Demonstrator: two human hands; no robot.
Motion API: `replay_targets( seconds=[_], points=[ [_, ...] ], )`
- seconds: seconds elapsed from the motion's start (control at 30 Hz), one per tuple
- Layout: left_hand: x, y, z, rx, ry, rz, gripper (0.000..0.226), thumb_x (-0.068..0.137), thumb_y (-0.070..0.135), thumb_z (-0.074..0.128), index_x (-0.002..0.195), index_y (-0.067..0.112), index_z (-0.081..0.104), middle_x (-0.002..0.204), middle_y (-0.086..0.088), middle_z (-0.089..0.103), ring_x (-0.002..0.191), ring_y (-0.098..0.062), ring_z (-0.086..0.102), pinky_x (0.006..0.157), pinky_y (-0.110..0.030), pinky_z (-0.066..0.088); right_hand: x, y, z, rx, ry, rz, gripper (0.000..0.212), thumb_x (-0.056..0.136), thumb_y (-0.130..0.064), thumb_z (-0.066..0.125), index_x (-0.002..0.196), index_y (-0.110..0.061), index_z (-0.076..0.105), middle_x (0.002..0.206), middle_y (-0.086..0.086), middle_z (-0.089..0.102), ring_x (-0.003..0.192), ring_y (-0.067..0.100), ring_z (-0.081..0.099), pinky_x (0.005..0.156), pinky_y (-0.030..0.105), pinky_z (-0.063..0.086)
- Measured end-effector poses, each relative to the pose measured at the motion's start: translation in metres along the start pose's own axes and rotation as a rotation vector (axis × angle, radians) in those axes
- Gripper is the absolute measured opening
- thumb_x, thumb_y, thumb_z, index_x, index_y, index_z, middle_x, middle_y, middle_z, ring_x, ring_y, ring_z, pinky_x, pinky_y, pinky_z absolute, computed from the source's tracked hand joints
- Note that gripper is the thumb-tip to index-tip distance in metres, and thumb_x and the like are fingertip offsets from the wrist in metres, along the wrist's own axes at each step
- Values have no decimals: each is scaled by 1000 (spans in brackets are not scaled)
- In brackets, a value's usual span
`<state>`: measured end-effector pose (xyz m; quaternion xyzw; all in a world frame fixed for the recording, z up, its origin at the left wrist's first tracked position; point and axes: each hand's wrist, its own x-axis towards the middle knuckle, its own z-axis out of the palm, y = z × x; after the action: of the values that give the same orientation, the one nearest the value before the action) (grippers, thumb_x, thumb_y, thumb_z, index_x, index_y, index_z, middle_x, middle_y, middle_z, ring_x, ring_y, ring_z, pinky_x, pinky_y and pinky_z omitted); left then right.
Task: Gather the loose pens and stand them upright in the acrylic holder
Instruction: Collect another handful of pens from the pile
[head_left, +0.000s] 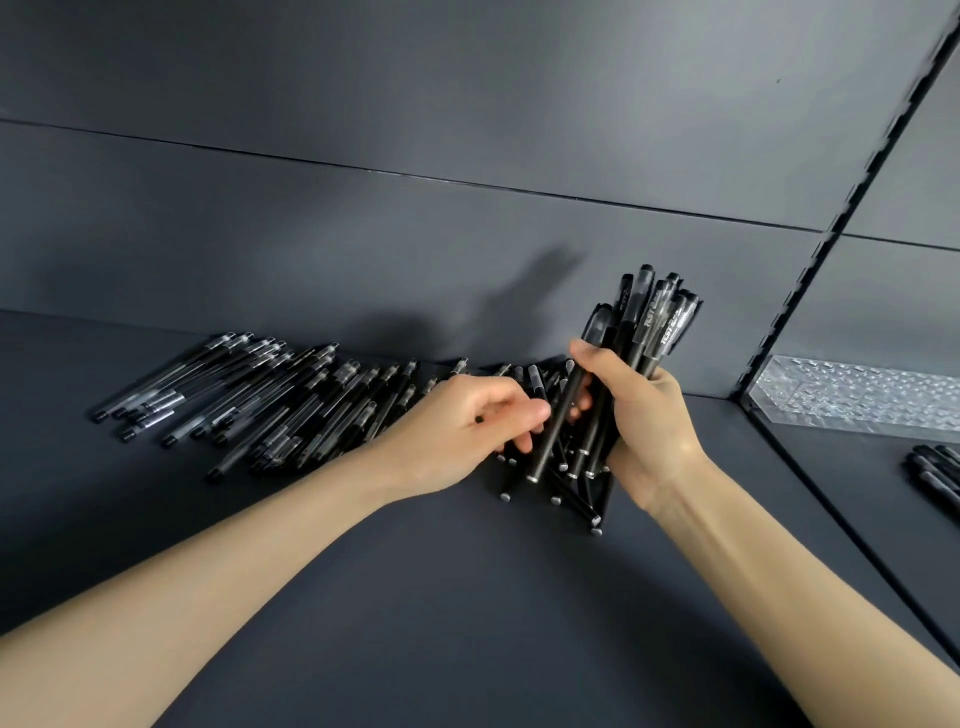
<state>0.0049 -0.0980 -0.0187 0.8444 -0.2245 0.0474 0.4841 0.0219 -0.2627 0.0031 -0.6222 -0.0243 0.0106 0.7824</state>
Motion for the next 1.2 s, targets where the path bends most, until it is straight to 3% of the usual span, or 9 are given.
replay_targets(
  seconds=[0.07, 0.17, 0.37, 0.47, 0.6, 0.73, 0.93, 1.1, 1.2],
  points=[
    [4, -15, -6, 222, 43, 52, 12, 91, 27, 60, 97, 21, 68, 96, 12, 64, 93, -4, 55, 82, -18, 39, 1, -2, -1, 39, 24, 0, 21, 86, -15, 63, 70, -15, 50, 56, 0, 50, 48, 14, 48, 45, 25, 44],
    [7, -31, -13, 491, -84, -1, 40, 88, 34, 63, 127, 27, 56, 131, 14, 51, 127, -7, 35, 107, -32, 24, 2, -2, -1, 75, -11, 24, 13, 88, -13, 58, 77, -9, 55, 67, 6, 61, 57, 17, 56, 52, 27, 48],
    [15, -33, -17, 610, -98, 19, 27, 87, 33, 64, 113, 26, 65, 112, 10, 56, 114, -8, 39, 89, -24, 22, 1, 1, -4, -88, -122, 27, 17, 88, -11, 61, 72, -10, 54, 58, 4, 51, 50, 17, 45, 50, 28, 43],
    [16, -29, -28, 485, -126, 13, 15, 83, 29, 71, 98, 26, 72, 95, 12, 59, 96, -4, 48, 87, -26, 34, -1, 0, -6, -150, -156, 15, 13, 86, -10, 64, 74, -10, 59, 56, 1, 49, 49, 14, 44, 50, 25, 41],
    [9, -6, -44, 5, -88, -43, 12, 78, 7, 75, 90, 6, 75, 74, 2, 67, 69, -6, 58, 72, -20, 47, 0, -1, -5, -148, -237, 27, 9, 84, -14, 66, 77, -9, 64, 68, 1, 63, 62, 14, 56, 57, 25, 46],
    [5, 9, -48, -232, 67, -22, 25, 70, 13, 76, 93, 5, 70, 78, -4, 68, 75, -17, 64, 78, -27, 54, -5, 1, 1, -90, -399, 81, 34, 78, -20, 64, 102, 3, 66, 99, 15, 72, 87, 24, 69, 74, 29, 57],
    [2, 28, -36, -259, 212, 120, 32, 76, 23, 75, 106, 13, 66, 100, -17, 68, 87, -21, 66, 85, -29, 54, -19, 8, 19, -83, -513, 22, 13, 77, -13, 67, 84, -2, 64, 74, 11, 68, 66, 22, 66, 66, 32, 55],
    [-3, 40, -31, -297, 143, 124, 54, 85, 27, 66, 133, 19, 44, 118, -5, 62, 91, -3, 63, 81, -18, 49, -27, 13, 25, -192, -492, -141, 8, 80, -2, 68, 82, 0, 61, 68, 6, 61, 65, 15, 60, 67, 24, 51],
    [-7, 47, -29, -363, 64, 117, 61, 80, 21, 69, 135, 23, 43, 119, -4, 64, 107, -11, 63, 90, -25, 51, -33, 18, 29, -328, -565, -148, 8, 78, -1, 72, 78, -4, 64, 75, 9, 64, 73, 18, 62, 73, 26, 53]
  ],
)
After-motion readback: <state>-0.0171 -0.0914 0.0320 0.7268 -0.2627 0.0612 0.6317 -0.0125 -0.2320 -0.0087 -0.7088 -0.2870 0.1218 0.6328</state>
